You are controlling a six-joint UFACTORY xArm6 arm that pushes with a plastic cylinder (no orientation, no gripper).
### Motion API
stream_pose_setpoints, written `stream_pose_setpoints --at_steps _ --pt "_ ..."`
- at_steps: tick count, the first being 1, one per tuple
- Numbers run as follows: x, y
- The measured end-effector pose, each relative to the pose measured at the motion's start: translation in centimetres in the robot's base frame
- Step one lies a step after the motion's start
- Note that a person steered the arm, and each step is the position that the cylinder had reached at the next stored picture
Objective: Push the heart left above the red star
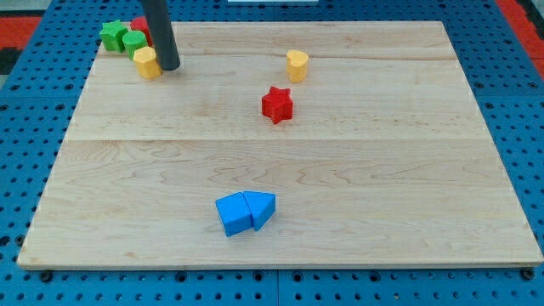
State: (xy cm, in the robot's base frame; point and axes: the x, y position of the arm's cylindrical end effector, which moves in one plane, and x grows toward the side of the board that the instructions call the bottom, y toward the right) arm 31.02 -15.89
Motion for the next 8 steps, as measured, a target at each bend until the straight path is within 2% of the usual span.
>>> stream_pose_setpoints --at_steps 1,2,3,4,5,6,8 --pt "1.2 -2.0" --pt "-1.7 -3.5" --pt "-2.0 -1.2" --pt "-2.5 7.8" --pt "-2.6 22.6" --pt "-2.6 27.5" --pt "-1.1 42.4"
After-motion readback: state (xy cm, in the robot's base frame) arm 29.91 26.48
